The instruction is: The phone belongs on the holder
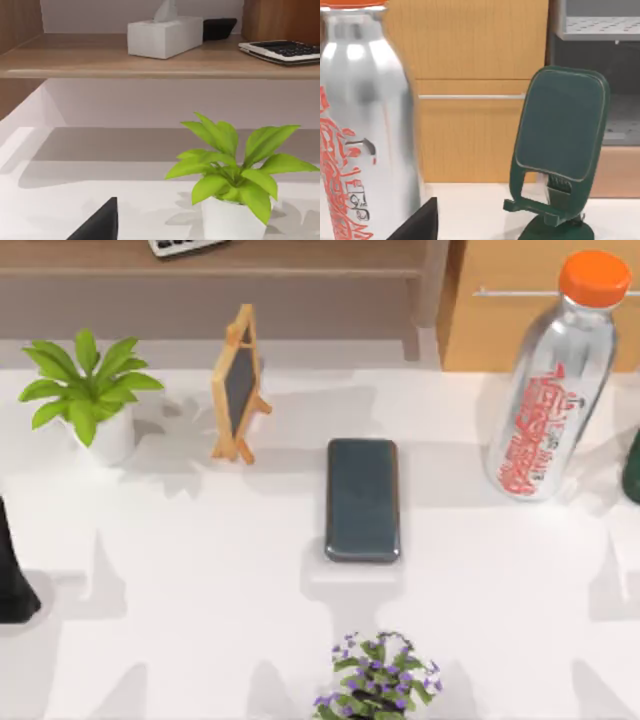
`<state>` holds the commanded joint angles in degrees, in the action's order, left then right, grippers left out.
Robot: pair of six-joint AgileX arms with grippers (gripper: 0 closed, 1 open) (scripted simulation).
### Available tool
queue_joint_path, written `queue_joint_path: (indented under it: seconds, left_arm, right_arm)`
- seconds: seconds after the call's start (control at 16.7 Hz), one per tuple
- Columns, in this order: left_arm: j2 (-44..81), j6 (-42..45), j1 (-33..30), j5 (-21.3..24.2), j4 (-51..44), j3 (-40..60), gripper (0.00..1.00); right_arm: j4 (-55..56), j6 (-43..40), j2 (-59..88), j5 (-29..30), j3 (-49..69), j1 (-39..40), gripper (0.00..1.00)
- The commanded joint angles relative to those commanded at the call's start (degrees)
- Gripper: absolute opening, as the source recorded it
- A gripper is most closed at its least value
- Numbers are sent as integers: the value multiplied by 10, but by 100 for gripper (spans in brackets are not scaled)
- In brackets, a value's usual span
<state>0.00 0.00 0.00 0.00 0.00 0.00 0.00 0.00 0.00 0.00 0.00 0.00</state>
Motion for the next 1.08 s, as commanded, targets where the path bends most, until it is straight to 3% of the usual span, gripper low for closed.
queue_joint_path:
  seconds: [0.24,0.48,0.72,1.08]
  left_arm:
    - [0,0,0,0,0,0,100]
    - [0,0,0,0,0,0,100]
    - [0,0,0,0,0,0,100]
    - [0,0,0,0,0,0,100]
  right_arm:
    - [-12,8,17,-2,17,8,100]
    - [-78,49,122,-15,123,54,100]
    - [-185,112,320,-30,323,125,100]
    - [-386,220,720,-41,713,236,100]
